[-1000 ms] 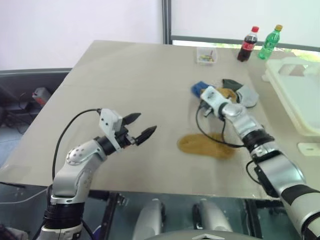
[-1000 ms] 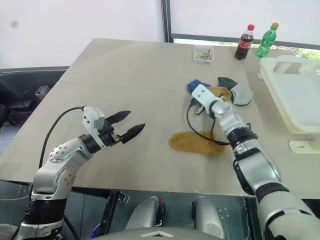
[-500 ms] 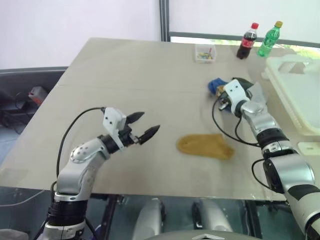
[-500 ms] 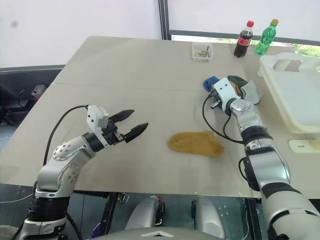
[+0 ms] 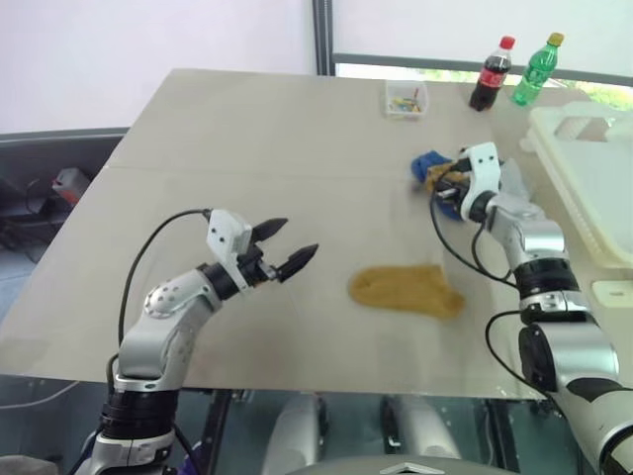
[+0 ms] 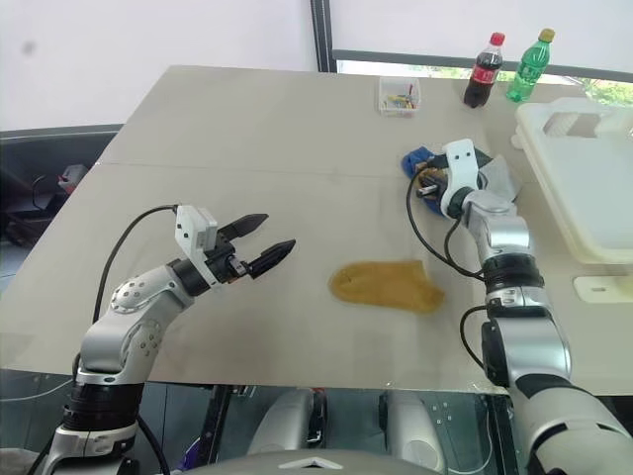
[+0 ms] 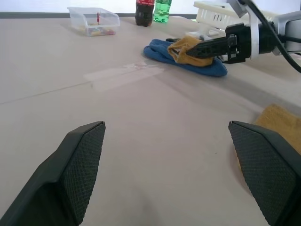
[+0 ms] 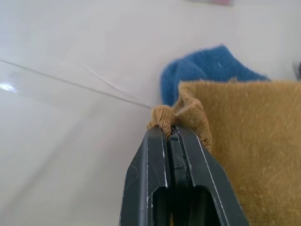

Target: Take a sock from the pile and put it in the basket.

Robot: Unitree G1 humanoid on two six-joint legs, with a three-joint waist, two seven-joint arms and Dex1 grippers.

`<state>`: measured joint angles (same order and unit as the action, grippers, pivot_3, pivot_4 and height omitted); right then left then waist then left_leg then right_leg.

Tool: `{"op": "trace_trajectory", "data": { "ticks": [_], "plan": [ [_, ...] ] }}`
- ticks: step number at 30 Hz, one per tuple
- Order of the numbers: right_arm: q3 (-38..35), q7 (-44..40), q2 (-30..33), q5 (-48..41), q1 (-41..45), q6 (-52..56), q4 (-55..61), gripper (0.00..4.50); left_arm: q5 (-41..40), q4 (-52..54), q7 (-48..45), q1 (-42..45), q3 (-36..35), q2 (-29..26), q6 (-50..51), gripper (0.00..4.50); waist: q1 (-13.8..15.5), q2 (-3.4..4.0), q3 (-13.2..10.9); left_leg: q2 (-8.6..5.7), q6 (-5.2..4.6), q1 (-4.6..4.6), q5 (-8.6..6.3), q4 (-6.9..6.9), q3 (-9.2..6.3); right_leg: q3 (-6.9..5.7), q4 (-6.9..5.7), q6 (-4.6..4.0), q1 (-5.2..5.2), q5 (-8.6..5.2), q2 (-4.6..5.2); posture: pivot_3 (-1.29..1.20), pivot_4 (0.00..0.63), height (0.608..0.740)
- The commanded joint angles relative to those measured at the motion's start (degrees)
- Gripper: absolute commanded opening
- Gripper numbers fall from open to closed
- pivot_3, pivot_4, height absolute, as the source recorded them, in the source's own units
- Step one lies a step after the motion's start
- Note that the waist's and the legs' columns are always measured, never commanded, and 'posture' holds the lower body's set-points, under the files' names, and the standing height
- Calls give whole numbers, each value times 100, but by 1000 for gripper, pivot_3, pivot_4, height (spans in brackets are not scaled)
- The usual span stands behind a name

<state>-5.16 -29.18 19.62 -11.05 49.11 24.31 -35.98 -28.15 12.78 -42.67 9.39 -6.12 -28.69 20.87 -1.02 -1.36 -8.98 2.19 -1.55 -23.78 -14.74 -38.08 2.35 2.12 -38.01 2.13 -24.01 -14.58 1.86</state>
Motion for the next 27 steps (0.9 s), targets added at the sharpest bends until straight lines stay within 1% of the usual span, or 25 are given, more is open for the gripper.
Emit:
{"op": "trace_trajectory", "data": {
  "ticks": [1, 5, 8, 10, 12, 15, 17, 19, 21, 23, 27],
  "plan": [
    [-296, 19, -20, -334, 39, 241, 535, 16, 23, 87, -36, 44, 14, 9, -114, 4500, 2, 1, 0, 0, 0, 1, 0, 0, 0, -2, -1, 0, 0, 0, -2, 0, 150, 740],
    [-433, 18, -60, -616, 75, 546, 891, 16, 18, 73, -42, 55, 11, 15, -107, 4500, 5, 1, -1, -1, 0, 1, 0, -1, -1, -3, -2, 0, 0, 0, -7, 0, 150, 740],
    [-373, -67, -156, -824, 0, 877, 1312, 16, 6, 61, -44, 53, -3, 11, -92, 4500, 2, 2, -1, -1, 0, 0, 0, -1, -1, -4, -2, 0, 0, 0, -7, 0, 150, 740],
    [-152, -107, -352, -939, -159, 1181, 1783, 16, -8, 48, -19, 42, -35, 19, -79, 4500, 2, 2, -1, 1, 0, 1, 0, -1, 0, -3, -2, 0, 0, 0, -7, 0, 150, 740],
    [107, -77, -721, -1077, -344, 1450, 2278, 16, -17, 9, 23, 25, -93, 24, -66, 4500, -13, 2, -1, 2, 0, 0, 0, -1, -4, -7, -3, 0, 0, 0, -7, 0, 150, 740],
    [187, 20, -1217, -1335, -448, 1735, 2731, 16, -35, -34, 37, 8, -153, 2, -70, 4500, -84, 5, -3, 7, 0, 2, 0, 0, -3, -4, -8, 0, -2, 0, -9, 0, 150, 740],
    [-128, 231, -1691, -1865, -344, 2049, 2946, 16, -69, -71, 31, 2, -214, -29, -66, 4500, -94, 6, -4, 6, 1, 0, 0, -2, -8, -10, -12, 0, -3, 0, -8, 0, 150, 740],
    [-696, 674, -2149, -2596, -159, 2397, 3088, 16, -107, -80, 5, -26, -288, -74, -61, 4500, -93, 7, -4, 4, 1, -3, 0, -7, -15, -17, -13, 0, -1, 0, -6, 0, 150, 740],
    [-1246, 1160, -2450, -3229, -4, 2652, 3150, 16, -140, -79, -2, -42, -350, -101, -43, 4500, -82, 7, -4, 3, 1, -6, 0, -13, -22, -24, -18, 0, -1, 0, -1, 0, 150, 740],
    [-1496, 1482, -2495, -3465, -6, 2773, 3183, 16, -158, -69, -18, -72, -393, -121, -32, 4500, -50, 7, -4, 0, 1, -7, 0, -15, -37, -42, -16, 0, 6, 0, 4, 0, 150, 740],
    [-1402, 1856, -2162, -3133, -445, 2811, 3039, 16, -168, -62, -21, -101, -397, -129, -9, 4500, 25, 6, -4, -8, 1, -5, 0, -15, -53, -59, -1, -1, 22, 0, 9, 0, 150, 740]
  ]
}}
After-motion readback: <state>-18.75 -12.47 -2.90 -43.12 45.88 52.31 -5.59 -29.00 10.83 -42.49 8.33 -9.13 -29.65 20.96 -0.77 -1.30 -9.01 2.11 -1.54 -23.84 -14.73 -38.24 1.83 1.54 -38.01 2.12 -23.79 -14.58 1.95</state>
